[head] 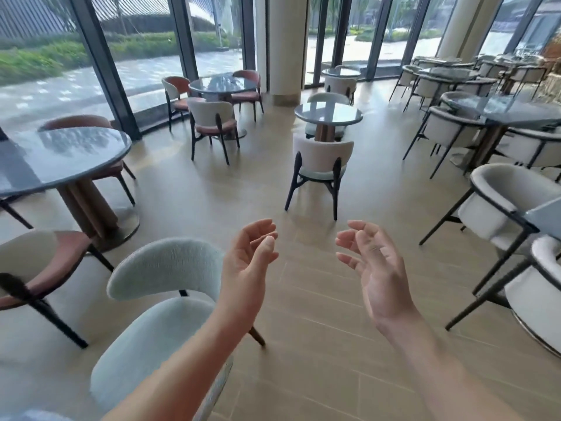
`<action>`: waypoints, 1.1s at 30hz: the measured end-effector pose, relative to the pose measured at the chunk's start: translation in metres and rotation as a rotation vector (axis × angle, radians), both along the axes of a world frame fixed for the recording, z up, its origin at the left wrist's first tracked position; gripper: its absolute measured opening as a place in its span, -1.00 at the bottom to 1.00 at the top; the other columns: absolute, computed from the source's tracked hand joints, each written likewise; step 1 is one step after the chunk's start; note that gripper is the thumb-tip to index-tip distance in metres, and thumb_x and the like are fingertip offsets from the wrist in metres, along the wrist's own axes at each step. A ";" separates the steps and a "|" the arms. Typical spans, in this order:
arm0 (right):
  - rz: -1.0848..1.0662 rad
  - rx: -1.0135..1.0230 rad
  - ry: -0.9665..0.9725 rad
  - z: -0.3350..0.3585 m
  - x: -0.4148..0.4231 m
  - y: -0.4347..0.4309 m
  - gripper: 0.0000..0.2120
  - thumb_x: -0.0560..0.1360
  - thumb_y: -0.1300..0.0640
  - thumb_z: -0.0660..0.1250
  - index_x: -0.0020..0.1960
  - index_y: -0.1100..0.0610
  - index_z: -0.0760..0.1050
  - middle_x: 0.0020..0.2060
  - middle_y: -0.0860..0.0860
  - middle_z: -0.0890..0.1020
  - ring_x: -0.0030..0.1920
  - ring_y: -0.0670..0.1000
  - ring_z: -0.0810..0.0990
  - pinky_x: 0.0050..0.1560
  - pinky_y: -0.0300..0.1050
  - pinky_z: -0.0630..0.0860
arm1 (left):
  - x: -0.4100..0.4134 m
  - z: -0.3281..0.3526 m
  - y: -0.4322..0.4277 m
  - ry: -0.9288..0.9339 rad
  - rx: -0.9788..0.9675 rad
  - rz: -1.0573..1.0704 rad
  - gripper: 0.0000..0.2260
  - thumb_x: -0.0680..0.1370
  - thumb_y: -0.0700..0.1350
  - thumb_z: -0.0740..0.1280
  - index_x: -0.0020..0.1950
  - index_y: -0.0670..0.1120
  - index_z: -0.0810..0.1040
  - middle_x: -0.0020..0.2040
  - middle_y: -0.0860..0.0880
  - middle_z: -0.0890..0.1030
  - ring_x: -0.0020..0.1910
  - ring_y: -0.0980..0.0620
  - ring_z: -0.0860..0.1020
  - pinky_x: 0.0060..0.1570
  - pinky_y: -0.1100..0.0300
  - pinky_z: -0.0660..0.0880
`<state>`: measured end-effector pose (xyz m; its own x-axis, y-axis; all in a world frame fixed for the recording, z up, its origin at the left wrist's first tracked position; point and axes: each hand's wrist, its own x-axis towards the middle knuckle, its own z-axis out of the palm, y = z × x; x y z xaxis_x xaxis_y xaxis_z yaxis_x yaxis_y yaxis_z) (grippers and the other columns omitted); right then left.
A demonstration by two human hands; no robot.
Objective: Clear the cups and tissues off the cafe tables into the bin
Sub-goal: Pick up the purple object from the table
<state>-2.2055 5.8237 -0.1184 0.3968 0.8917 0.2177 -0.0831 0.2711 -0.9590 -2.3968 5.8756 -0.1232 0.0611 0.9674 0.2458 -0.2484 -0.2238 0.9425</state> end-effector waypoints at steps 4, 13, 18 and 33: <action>-0.001 0.019 0.011 0.003 0.031 0.094 -0.71 0.53 -0.13 0.37 0.16 0.00 0.62 0.02 0.07 0.68 0.15 0.07 0.66 0.16 0.08 0.54 | 0.024 0.008 0.093 -0.006 0.006 0.002 -0.74 0.55 -0.05 0.31 0.22 0.00 0.59 0.16 0.04 0.68 0.24 -0.02 0.63 0.16 -0.01 0.60; 0.049 0.048 0.044 -0.014 0.117 0.324 -0.66 0.44 -0.23 0.40 0.11 -0.06 0.65 0.03 0.09 0.69 0.15 0.09 0.66 0.15 0.10 0.55 | 0.117 -0.003 0.312 0.006 0.034 0.046 -0.75 0.55 -0.06 0.31 0.21 0.03 0.60 0.12 0.07 0.70 0.21 0.00 0.64 0.16 -0.04 0.60; 0.103 0.056 0.061 0.000 0.178 0.472 -0.69 0.50 -0.15 0.38 0.14 -0.02 0.64 0.03 0.09 0.68 0.14 0.06 0.65 0.16 0.10 0.54 | 0.171 0.007 0.444 0.018 0.038 0.093 -0.75 0.57 -0.06 0.29 0.23 0.04 0.60 0.12 0.07 0.69 0.23 0.00 0.63 0.20 -0.08 0.59; 0.188 0.002 0.015 -0.012 0.232 0.867 -0.63 0.47 -0.22 0.37 0.15 -0.01 0.64 0.04 0.10 0.69 0.16 0.10 0.65 0.13 0.06 0.54 | 0.230 -0.008 0.810 -0.020 -0.016 0.143 -0.73 0.56 -0.02 0.28 0.24 0.03 0.60 0.12 0.05 0.68 0.23 0.00 0.63 0.20 -0.05 0.60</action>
